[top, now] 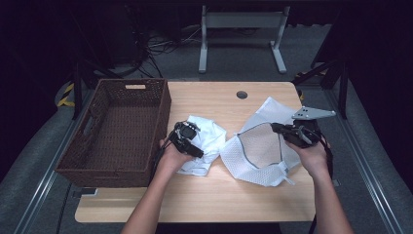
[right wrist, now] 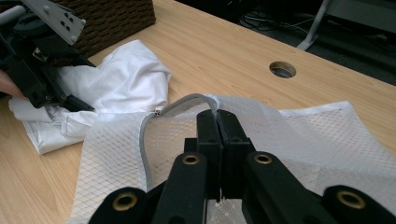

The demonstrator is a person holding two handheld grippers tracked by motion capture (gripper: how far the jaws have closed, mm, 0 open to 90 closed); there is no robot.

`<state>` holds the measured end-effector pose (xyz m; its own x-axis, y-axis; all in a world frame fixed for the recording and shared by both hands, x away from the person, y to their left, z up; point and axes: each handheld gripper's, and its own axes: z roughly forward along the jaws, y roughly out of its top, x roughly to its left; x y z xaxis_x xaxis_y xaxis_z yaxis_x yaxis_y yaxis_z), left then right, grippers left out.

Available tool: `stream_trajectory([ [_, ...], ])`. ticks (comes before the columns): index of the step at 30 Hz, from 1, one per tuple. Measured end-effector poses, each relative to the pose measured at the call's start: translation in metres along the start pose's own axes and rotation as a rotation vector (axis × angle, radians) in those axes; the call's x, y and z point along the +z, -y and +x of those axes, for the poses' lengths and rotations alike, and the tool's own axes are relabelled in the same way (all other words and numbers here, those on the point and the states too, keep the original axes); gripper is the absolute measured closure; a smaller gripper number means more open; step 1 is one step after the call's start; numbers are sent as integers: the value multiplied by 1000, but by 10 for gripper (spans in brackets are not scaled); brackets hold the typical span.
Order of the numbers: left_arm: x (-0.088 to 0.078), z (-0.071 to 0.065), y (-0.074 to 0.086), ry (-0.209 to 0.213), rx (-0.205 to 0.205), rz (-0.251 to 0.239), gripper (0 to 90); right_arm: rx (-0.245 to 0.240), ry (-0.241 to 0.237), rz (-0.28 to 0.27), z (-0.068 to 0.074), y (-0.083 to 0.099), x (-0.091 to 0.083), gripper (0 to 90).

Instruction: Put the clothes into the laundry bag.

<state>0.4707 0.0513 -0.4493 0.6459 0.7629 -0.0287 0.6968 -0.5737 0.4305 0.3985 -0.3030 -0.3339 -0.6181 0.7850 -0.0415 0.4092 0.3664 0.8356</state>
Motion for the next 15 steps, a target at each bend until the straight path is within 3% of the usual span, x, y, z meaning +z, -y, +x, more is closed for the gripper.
stream_trajectory([
  [2,-3,-3,1,14,33,-12,189,2,-1,-1,0,0,0,889],
  [5,-6,-3,1,23,46,-16,322,4,-3,-2,-1,0,-1,889],
  [6,-7,-3,1,25,53,-19,322,4,-3,-2,-1,0,-1,889],
  [8,-9,-3,2,38,67,-25,430,6,-1,-2,-1,1,-2,889],
  [9,-9,-4,2,44,79,-29,540,7,0,-5,-2,1,-2,889],
  [10,-10,-6,2,46,91,-31,540,7,0,-5,-2,1,-2,889],
  [12,-10,-8,2,49,105,-30,622,8,0,-6,-3,1,-2,890],
  [15,-11,-10,4,50,105,-41,662,9,-1,-4,-3,2,-3,889],
])
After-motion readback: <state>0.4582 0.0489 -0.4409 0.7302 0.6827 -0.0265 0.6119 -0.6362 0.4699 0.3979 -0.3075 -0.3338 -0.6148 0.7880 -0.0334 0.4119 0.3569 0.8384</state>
